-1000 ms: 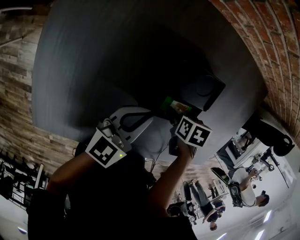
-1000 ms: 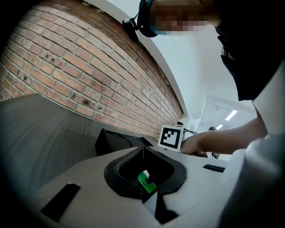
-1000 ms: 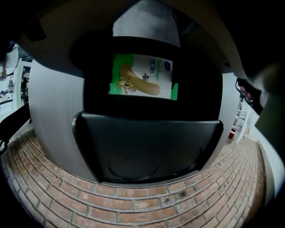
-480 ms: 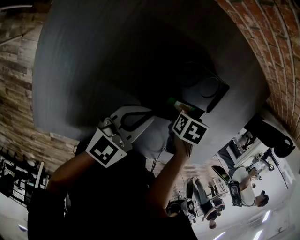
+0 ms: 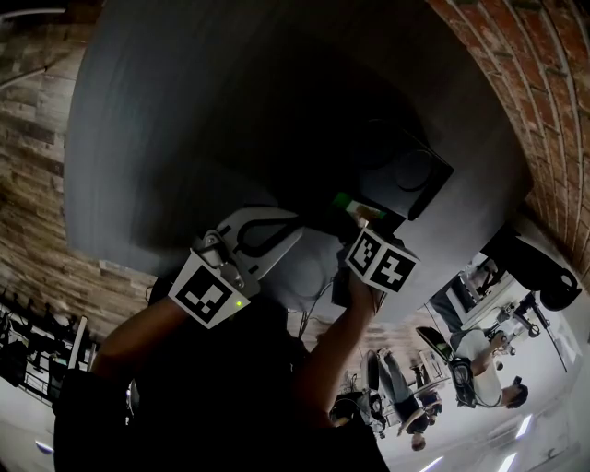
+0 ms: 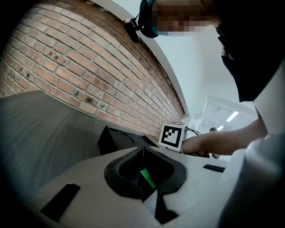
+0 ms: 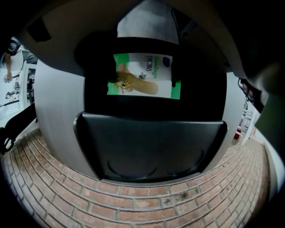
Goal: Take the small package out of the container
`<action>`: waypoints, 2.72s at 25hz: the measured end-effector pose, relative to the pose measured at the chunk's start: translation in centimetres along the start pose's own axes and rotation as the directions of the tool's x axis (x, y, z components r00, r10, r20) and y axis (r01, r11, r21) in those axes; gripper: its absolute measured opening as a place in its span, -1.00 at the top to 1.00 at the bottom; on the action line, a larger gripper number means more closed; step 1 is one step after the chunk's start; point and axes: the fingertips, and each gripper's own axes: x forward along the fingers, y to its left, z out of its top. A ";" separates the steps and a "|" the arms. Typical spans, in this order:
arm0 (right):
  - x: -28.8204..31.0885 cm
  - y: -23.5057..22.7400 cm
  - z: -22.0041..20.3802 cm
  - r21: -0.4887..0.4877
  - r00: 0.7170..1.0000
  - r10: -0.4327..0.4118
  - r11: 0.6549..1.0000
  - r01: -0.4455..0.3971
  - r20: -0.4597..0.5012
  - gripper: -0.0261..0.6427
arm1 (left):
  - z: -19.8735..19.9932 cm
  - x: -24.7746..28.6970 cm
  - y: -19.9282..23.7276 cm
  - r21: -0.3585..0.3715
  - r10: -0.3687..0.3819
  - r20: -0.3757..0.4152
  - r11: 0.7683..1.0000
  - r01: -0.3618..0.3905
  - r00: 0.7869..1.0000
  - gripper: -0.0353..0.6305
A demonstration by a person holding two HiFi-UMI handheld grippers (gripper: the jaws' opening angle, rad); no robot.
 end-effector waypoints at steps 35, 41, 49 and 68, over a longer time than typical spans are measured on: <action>-4.0 -0.6 -0.2 -0.062 0.982 0.146 0.988 -0.139 0.122 0.45 | -1.3 2.9 -5.1 0.033 -0.018 -0.034 0.999 0.019 0.999 0.78; -5.2 -1.2 -0.1 -0.084 0.975 0.164 0.985 -0.153 0.152 0.52 | -1.7 3.9 -6.5 0.042 -0.028 -0.047 0.999 0.030 0.998 0.78; -6.7 -1.9 -0.2 -0.093 0.953 0.226 0.973 -0.211 0.200 0.60 | -1.9 4.7 -7.8 0.064 -0.035 -0.062 0.997 0.039 0.997 0.78; -9.4 -5.5 0.0 -0.063 0.863 0.393 0.917 -0.394 0.317 0.70 | -3.3 7.0 -11.8 0.115 -0.021 -0.073 0.993 0.030 0.997 0.78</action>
